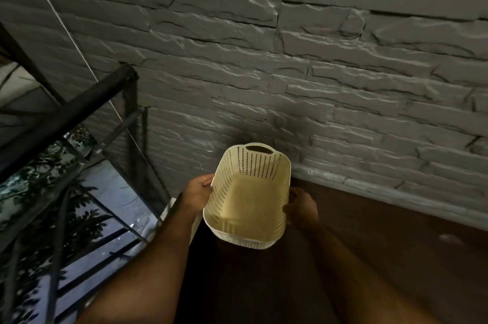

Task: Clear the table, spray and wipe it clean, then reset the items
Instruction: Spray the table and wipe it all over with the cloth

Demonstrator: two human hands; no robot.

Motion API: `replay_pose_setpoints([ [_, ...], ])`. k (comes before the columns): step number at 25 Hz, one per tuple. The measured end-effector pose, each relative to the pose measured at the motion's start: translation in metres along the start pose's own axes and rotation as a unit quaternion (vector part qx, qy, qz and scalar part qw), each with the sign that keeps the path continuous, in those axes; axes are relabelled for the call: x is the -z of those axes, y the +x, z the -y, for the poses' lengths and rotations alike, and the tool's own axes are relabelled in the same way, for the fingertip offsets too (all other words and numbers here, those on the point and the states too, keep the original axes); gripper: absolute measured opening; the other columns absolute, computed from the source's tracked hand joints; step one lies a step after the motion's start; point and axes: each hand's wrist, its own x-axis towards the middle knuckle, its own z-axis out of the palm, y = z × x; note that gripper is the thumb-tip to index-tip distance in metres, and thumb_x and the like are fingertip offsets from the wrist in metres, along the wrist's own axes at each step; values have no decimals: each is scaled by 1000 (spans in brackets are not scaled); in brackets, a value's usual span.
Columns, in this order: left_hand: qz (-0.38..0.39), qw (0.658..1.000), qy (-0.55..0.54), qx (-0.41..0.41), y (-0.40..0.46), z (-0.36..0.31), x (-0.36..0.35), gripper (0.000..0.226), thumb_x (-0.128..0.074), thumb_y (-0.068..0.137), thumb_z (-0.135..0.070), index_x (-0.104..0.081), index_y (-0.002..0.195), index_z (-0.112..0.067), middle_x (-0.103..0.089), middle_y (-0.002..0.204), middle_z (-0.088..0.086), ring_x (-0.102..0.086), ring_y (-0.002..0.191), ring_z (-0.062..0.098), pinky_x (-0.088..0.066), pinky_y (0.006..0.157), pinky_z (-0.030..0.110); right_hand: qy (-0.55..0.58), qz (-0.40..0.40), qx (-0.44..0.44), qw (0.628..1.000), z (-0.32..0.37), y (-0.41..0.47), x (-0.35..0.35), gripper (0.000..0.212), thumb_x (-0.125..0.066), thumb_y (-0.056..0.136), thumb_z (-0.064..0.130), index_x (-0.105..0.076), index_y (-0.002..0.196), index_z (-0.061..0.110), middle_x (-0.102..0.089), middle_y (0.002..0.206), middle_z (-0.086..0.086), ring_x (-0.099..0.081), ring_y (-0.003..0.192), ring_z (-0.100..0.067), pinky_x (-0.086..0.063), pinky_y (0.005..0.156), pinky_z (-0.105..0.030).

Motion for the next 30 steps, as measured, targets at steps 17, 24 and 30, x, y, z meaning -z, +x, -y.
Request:
replay_pose_setpoints([
  [17, -136, 942, 188, -242, -53, -62, -66, 33, -59, 92, -16, -63, 125, -13, -66, 124, 8, -61, 112, 24, -48, 96, 35, -192, 46, 79, 977, 14, -7, 119, 54, -72, 81, 22, -53, 130, 10, -58, 131, -14, -56, 118, -30, -47, 100, -40],
  [24, 25, 923, 172, -344, -162, -40, -221, 28, -64, 89, -13, -68, 118, -13, -69, 112, 4, -65, 98, 12, -46, 82, 18, -165, 51, 71, 982, -39, -101, 328, 43, -71, 83, 23, -57, 123, 20, -68, 106, -10, -68, 96, -25, -58, 81, -44],
  [30, 156, 912, 280, -256, -235, 30, -316, 35, -63, 91, -25, -62, 126, -22, -63, 121, -4, -61, 106, 10, -46, 87, 19, -61, 73, 21, 995, -176, -167, 353, 35, -64, 88, 14, -56, 122, 9, -67, 107, -18, -69, 88, -27, -56, 71, -40],
])
